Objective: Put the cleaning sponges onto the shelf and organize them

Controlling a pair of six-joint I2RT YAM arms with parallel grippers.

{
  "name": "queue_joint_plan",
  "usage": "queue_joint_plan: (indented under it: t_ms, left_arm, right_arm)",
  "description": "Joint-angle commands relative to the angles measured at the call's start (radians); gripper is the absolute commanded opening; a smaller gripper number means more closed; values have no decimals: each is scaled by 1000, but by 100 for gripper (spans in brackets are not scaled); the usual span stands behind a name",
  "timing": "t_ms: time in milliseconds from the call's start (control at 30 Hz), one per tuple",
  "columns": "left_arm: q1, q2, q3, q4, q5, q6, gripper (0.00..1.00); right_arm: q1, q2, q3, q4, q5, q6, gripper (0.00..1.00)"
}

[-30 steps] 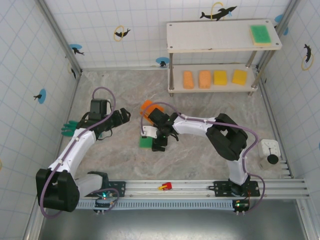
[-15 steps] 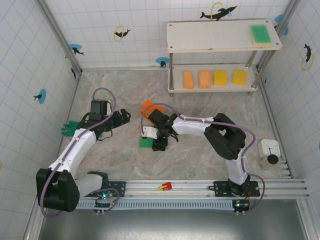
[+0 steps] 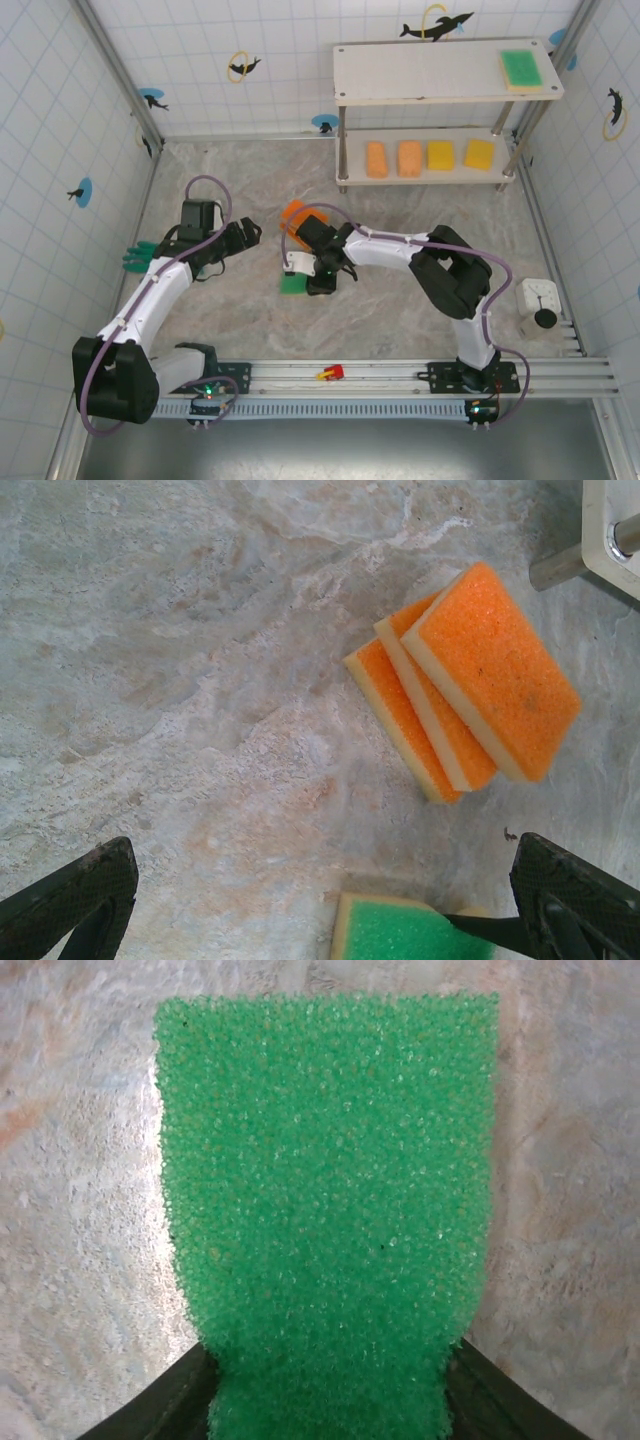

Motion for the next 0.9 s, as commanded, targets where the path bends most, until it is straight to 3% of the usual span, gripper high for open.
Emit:
queue_joint_plan:
  t_ms: [0,100,200,567,867]
  left_arm:
    - [7,4,-4,7,9,6,97]
    - [8,8,1,8,12,7,97]
    - [7,11,9,10,14,7,97]
    - [7,16,28,5,16,16,97]
    - [7,22,55,-5,17,26,97]
  right_arm:
    - [-10,-6,43,-93,-15,12,39]
    - [-16,-13,76,-154,-14,20,28]
    - [-18,-28,99,-212,-1,20,25]
    - [-54,-167,98,-278,-8,47,25]
    - [-172,-325,174,-377,60,134,23]
